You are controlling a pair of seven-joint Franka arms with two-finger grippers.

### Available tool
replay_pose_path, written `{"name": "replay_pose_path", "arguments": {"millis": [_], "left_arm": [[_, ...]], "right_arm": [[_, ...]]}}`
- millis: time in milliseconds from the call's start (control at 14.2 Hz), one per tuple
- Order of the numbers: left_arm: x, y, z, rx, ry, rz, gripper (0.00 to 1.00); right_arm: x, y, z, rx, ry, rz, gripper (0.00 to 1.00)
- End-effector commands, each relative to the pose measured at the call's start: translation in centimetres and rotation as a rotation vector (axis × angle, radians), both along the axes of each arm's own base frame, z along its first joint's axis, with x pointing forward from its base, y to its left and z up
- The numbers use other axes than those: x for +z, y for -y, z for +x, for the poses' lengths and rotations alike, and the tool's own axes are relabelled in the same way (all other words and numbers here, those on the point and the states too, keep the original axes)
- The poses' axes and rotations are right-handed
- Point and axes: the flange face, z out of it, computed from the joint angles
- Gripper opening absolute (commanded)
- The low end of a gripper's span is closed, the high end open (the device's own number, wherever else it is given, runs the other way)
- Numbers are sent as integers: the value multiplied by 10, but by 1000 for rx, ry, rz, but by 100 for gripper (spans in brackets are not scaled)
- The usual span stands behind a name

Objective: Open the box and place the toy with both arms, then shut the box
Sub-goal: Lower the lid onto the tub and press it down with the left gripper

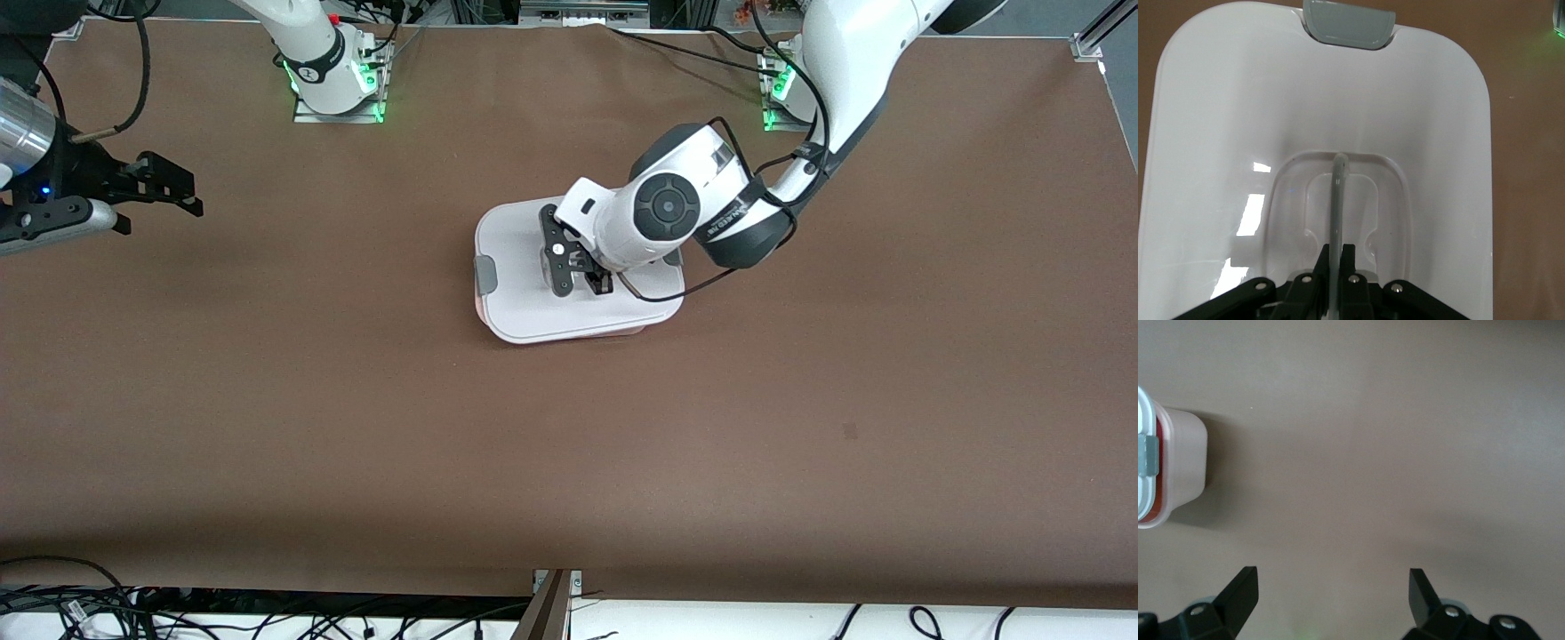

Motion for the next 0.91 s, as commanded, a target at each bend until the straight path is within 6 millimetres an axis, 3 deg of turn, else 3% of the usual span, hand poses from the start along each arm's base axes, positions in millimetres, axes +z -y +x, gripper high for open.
{"name": "replay_pose_path", "arguments": {"millis": [0, 563, 844], "left_arm": [[2, 4, -9, -15, 58, 48, 0], [-11, 7, -10, -35, 92, 56, 0], [-10, 15, -19, -70, 94, 57, 0]], "right_arm": [[9, 2, -12, -32, 27, -18, 100], [20, -15, -11, -126, 34, -32, 100], [24, -10, 4, -142, 51, -36, 100]]}}
